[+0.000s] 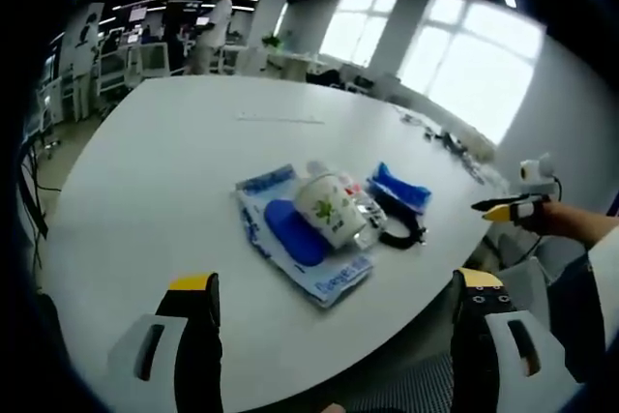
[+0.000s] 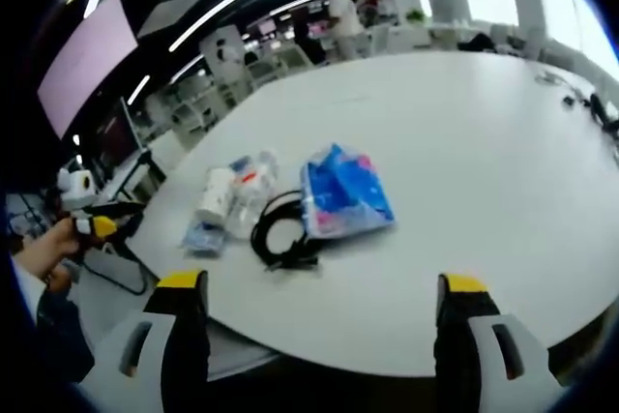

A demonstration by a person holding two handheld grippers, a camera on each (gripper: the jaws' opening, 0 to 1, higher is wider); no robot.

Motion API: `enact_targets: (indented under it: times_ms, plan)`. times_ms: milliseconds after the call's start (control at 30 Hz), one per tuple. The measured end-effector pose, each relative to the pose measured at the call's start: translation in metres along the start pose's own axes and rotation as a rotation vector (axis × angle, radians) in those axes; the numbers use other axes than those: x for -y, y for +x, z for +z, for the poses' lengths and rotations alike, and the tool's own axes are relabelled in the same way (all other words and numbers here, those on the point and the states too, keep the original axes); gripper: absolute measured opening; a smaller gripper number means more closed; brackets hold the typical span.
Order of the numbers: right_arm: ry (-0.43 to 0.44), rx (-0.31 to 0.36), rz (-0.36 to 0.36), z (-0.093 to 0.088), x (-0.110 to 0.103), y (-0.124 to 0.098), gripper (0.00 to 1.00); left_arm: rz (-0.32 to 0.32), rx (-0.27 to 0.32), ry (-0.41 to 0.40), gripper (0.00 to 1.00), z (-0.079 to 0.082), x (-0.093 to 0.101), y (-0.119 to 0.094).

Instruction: Arrange the tabletop items into an orderly group along one side of the table until the central work area is clear of visible clutter.

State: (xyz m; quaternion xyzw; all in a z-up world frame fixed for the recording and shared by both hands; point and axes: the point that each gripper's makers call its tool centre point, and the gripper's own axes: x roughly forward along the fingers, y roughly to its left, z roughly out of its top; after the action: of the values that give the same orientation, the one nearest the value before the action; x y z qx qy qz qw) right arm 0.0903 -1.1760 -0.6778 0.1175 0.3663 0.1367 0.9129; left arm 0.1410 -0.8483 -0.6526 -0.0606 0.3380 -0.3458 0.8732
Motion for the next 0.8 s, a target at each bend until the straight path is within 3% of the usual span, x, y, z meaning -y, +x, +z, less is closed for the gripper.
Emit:
enact_targets:
  times_ms: [800]
  plan:
    - [0.0,-0.015,-0.01,-0.0017,-0.0016,0.0003,0.93,-0.004,-0.008,-0.025,0.98,-0.0082,-0.0031,-0.0035]
